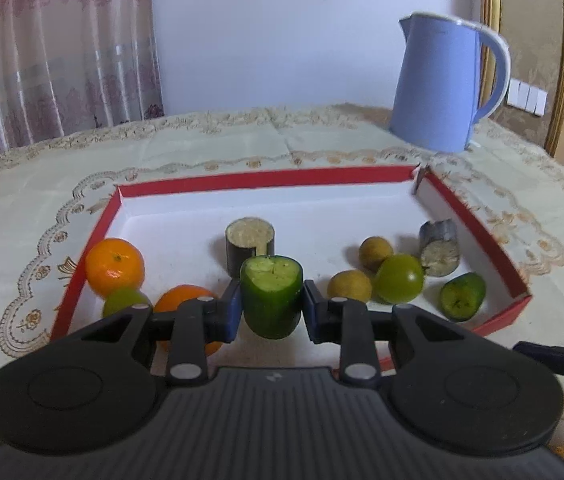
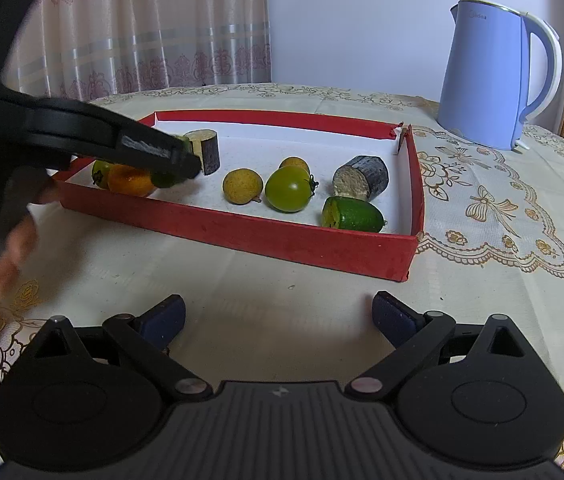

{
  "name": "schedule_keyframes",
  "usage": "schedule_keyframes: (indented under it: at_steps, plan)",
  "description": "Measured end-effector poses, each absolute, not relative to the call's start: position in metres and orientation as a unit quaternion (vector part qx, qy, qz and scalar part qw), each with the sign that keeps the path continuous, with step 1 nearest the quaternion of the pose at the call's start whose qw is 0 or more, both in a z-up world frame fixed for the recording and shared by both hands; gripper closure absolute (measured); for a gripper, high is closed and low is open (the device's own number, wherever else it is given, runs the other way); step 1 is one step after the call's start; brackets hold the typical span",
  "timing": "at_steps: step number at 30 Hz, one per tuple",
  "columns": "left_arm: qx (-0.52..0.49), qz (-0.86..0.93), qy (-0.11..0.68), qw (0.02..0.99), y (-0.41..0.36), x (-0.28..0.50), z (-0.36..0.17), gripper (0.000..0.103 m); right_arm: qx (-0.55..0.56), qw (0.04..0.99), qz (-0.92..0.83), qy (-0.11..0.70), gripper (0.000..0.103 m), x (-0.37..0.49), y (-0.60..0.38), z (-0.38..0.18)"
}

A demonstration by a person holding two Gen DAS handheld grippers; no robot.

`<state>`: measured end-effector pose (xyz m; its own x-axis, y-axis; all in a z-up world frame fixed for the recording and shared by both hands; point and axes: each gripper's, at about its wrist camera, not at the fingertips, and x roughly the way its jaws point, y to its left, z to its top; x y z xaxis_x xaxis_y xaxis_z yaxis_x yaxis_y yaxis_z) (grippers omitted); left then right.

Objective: Organize fruits
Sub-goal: 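Carry the cucumber chunk into the red tray and open the left gripper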

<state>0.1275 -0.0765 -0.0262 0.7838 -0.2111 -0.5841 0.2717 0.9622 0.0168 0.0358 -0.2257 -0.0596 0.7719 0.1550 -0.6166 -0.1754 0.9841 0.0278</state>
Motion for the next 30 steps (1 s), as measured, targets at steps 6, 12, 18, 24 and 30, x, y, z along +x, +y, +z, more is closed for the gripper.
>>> schedule_keyframes:
  at_steps: [6, 12, 18, 24, 30]
  plan:
    - [0.061, -0.125, 0.303, 0.943, -0.084, 0.136, -0.037, 0.075, -0.016, 0.941, 0.088, 0.326, 0.002, 0.036, -0.226, -0.059]
    - [0.061, -0.124, 0.307, 0.942, -0.088, 0.136, -0.042, 0.075, -0.016, 0.941, 0.088, 0.326, 0.002, 0.036, -0.226, -0.059]
    - [0.054, -0.127, 0.309, 0.941, -0.086, 0.138, -0.043, 0.074, -0.016, 0.941, 0.088, 0.326, 0.002, 0.036, -0.226, -0.060]
    - [0.051, -0.128, 0.315, 0.939, -0.085, 0.141, -0.042, 0.072, -0.016, 0.941, 0.088, 0.326, 0.002, 0.036, -0.226, -0.060]
    - [0.065, -0.124, 0.318, 0.938, -0.089, 0.136, -0.041, 0.052, -0.016, 0.941, 0.088, 0.326, 0.002, 0.036, -0.225, -0.060]
